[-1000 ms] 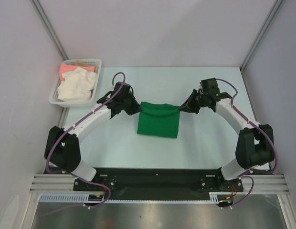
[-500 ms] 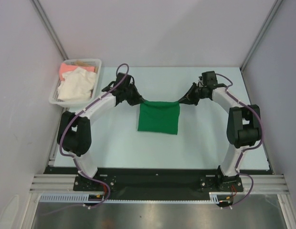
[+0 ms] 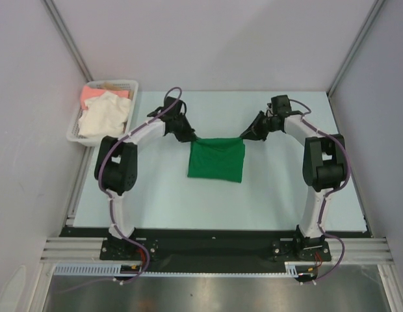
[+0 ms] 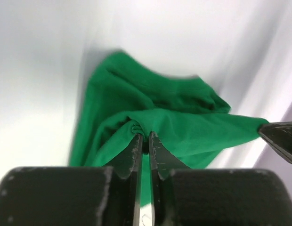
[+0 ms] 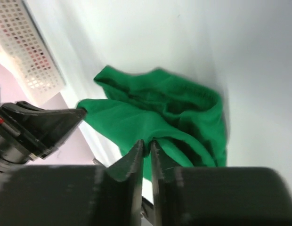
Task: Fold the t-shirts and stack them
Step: Fold the tshirt
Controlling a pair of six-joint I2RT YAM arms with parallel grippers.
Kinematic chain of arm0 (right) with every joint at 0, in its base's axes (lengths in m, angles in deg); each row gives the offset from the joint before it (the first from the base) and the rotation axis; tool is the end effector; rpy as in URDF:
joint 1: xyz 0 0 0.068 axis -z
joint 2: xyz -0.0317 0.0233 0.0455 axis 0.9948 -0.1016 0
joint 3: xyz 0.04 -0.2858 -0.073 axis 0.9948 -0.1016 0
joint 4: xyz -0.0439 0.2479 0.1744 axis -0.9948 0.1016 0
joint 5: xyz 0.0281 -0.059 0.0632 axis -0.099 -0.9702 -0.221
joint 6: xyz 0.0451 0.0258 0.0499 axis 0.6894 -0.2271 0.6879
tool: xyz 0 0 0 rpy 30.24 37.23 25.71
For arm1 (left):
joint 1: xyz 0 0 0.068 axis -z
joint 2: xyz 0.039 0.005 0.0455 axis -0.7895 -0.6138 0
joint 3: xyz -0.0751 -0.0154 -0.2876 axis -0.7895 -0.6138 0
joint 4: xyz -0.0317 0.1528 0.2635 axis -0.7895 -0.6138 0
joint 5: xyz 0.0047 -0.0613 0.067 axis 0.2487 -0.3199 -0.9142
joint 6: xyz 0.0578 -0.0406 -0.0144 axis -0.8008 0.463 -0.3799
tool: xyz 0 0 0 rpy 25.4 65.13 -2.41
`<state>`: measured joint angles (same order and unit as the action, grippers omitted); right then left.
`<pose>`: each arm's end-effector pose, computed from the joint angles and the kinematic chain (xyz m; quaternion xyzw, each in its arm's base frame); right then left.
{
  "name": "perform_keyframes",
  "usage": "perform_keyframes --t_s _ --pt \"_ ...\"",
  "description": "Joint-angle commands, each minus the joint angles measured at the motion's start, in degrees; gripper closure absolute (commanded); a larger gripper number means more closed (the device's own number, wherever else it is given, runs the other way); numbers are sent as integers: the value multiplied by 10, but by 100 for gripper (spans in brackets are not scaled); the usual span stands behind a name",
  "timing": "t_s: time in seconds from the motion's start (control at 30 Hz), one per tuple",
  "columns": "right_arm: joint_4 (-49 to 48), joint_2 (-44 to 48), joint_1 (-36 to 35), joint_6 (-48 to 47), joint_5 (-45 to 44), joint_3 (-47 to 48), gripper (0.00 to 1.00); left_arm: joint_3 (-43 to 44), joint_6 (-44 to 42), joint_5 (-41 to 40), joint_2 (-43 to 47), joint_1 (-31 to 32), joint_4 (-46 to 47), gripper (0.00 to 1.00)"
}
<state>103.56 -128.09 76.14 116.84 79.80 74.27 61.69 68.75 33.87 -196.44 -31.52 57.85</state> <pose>0.4808 0.1020 0.1863 0.1842 0.8952 0.3807 0.1408 0.4622 -0.1888 0.1883 -0.1926 0.9226 -0.2710 0.1958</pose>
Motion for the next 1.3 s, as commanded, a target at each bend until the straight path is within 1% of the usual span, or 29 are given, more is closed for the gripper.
perform_keyframes --t_s 0.0,0.03,0.07,0.1,0.13,0.17,0.2,0.23,0.27,0.33,0.4,0.43,0.5,0.53,0.57,0.6,0.63,0.67,0.73,0.77,0.87,0.9,0.97,1.03,1.07,1.1,1.17,1.2,1.27 --pt "-2 -37 16 -16 -15 61 82 101 -63 -66 -40 -17 -41 86" --pt "9 -60 27 -28 -33 82 70 148 -111 -94 -48 -17 -73 78" --pt "32 -73 33 -44 -46 107 64 176 -131 -109 -62 -17 -94 69" --pt "98 -85 36 -91 -57 134 59 210 -149 -133 -70 -16 -135 70" --pt "130 -93 38 -114 -69 192 49 244 -181 -167 -65 -11 -161 68" --pt "159 -90 33 -141 -96 209 45 236 -197 -178 -53 2 -161 60" --pt "187 -82 26 -161 -104 215 41 217 -209 -179 -9 6 -145 57" --pt "193 -69 21 -194 -113 206 36 167 -218 -165 13 10 -124 52" --pt "195 -38 15 -207 -121 192 33 151 -221 -153 33 13 -109 34" --pt "173 4 -8 -235 -122 152 32 108 -224 -117 72 14 -106 37" --pt "116 55 -34 -233 -79 79 36 59 -229 -56 114 18 -38 45" --pt "99 68 -43 -226 -63 53 44 16 -229 -30 123 18 -19 49" --pt "10 83 -51 -181 -12 -20 47 -18 -215 41 129 17 32 61" --pt "-22 82 -52 -161 28 -39 56 -46 -198 70 125 16 47 65" --pt "-85 76 -52 -118 44 -56 65 -59 -188 93 122 16 69 73" --pt "-117 58 -51 -101 59 -88 73 -70 -176 101 118 16 105 75" --pt "-148 44 -48 -82 95 -97 85 -96 -160 113 110 16 135 76" --pt "-190 30 -45 -59 107 -101 90 -102 -155 117 103 15 154 77" --pt "-218 -1 -35 -50 110 -104 92 -91 -166 97 84 15 152 78" --pt "-215 -11 -30 -49 113 -97 92 -74 -175 87 65 15 130 84" --pt "-130 -39 -13 -99 115 -45 90 -52 -213 30 74 19 83 86" --pt "-113 -33 -11 -127 111 -37 88 -55 -217 4 109 20 78 84" --pt "-69 -9 -2 -159 100 -31 75 -79 -232 -15 158 25 65 78" --pt "-28 5 6 -191 89 -22 62 -111 -239 -50 237 28 46 74" --pt "4 19 12 -200 83 -19 58 -124 -239 -56 262 29 32 71" --pt "25 27 17 -213 53 -15 46 -136 -237 -61 313 29 22 70" --pt "56 45 18 -242 28 -12 28 -176 -233 -69 357 29 4 68" --pt "56 45 14 -247 15 -16 14 -188 -227 -68 381 29 -14 68" --pt "75 22 13 -260 9 -3 4 -227 -218 -55 438 29 -28 67"
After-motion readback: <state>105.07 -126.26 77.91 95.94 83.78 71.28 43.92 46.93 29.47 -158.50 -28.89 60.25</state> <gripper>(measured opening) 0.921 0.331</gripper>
